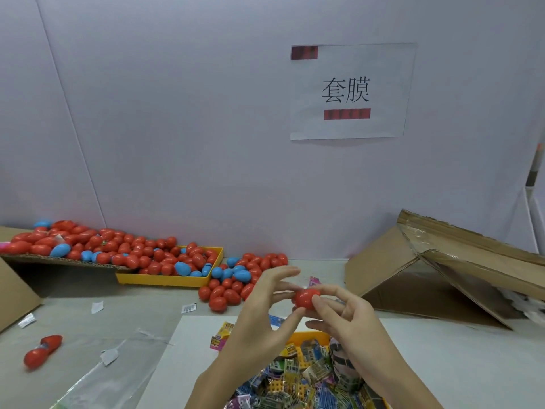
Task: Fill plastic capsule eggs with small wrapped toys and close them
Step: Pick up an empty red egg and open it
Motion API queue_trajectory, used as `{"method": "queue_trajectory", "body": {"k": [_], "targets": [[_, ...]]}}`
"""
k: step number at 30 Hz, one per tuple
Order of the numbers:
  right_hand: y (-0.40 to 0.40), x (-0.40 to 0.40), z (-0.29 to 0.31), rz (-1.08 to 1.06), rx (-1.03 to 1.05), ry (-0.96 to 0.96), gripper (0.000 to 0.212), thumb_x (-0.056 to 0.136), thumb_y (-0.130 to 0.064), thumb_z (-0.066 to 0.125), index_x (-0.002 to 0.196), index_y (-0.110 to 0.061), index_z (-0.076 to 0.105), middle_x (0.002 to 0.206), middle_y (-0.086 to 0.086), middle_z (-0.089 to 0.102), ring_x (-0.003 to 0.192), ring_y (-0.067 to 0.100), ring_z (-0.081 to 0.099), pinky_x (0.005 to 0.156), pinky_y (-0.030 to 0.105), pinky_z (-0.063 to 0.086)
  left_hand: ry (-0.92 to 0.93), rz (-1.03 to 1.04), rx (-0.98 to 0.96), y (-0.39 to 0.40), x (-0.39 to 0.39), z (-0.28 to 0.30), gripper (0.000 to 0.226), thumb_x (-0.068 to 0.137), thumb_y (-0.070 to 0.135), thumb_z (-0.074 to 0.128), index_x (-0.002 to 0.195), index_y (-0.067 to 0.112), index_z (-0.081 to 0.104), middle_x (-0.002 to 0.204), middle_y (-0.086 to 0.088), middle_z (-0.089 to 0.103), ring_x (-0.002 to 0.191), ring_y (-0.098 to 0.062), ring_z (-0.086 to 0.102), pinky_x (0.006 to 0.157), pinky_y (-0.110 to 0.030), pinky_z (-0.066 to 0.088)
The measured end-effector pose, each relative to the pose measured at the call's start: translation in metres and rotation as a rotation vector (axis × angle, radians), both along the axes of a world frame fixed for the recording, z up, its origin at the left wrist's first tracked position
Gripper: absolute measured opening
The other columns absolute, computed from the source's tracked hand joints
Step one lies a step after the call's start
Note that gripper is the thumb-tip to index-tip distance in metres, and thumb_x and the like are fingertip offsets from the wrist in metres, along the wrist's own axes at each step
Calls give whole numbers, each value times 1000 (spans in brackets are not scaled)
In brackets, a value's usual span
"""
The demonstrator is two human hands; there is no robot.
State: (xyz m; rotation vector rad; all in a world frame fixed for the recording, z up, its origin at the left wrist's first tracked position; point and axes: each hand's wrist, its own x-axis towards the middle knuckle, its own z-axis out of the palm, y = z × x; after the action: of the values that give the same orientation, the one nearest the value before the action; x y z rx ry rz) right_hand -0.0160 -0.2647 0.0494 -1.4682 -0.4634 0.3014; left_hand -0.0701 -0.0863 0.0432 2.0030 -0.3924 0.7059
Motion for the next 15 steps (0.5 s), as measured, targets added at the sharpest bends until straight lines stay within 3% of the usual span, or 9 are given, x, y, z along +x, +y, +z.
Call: {"method": "queue_trajectory", "body": {"k": [4,10,15], "targets": [[2,-2,-4,38,85,30,37,92,-33,71,125,-18,65,113,10,78,106,27,76,94,34,60,-43,98,64,3,0,-1,35,90,28,80,122,29,66,115,16,65,112,-12,63,91,-17,49],[3,-8,-1,21,77,1,37,92,-36,69,127,-24,69,113,4,79,106,22,76,88,25,60,-33,73,123,10,-1,-1,40,94,19,73,132,29,69,124,19,65,124,-13,59,103,-24,48],[4,-9,-1,-2,121,6,35,90,-27,72,124,-16,70,110,6,79,104,24,76,85,23,60,-62,83,74,2,0,-2,47,89,26,80,134,32,66,122,13,62,116,-18,60,95,-22,49]]}}
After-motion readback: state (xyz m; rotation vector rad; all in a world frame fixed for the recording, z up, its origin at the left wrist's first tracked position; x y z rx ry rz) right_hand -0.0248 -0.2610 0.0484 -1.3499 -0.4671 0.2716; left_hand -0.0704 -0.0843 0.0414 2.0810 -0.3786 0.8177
